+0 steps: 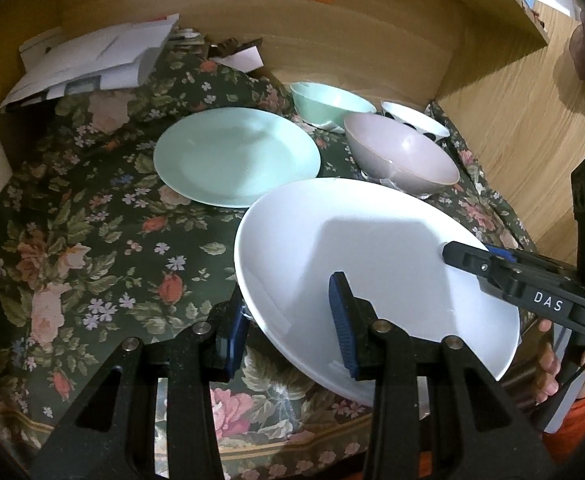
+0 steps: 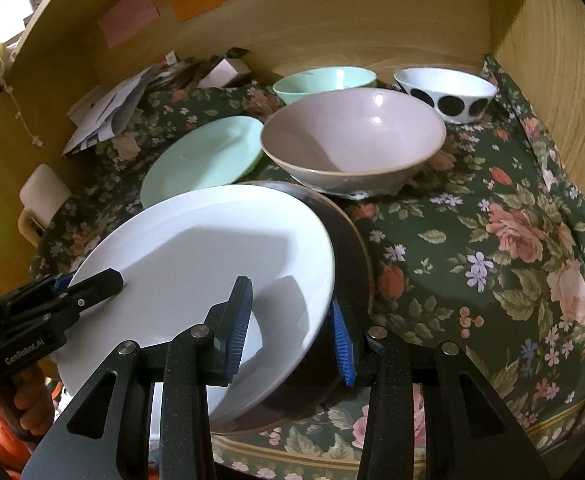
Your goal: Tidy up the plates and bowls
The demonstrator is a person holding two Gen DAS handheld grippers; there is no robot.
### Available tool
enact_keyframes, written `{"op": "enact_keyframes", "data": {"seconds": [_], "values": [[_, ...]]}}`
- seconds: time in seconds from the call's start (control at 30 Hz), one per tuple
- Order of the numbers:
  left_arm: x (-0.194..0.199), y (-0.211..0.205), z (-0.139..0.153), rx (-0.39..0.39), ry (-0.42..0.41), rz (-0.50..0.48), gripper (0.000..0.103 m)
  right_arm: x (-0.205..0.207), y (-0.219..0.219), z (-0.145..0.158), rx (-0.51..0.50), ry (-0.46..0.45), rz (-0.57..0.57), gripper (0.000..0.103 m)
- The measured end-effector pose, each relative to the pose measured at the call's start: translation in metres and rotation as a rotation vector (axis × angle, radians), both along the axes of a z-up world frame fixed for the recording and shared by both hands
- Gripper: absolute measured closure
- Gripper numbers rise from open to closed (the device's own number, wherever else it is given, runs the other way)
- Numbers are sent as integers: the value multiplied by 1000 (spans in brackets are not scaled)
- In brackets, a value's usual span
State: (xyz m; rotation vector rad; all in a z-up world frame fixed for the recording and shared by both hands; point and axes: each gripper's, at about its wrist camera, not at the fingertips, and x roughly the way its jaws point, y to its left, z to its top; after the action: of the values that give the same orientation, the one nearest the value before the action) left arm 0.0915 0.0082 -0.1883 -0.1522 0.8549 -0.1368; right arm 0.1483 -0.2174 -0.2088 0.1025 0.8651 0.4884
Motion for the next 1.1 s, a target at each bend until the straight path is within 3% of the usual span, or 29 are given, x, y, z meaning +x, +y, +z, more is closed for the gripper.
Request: {"op": "enact_keyframes", "data": {"seconds": [0.7,1.1], "values": [[8,-1,-22,-34,53,-6,64,11,-1,-8,-31,8,7,69],[11,-10,-26,11,53,-11,65,6,-1,3,-84,-69,-5,68]]}}
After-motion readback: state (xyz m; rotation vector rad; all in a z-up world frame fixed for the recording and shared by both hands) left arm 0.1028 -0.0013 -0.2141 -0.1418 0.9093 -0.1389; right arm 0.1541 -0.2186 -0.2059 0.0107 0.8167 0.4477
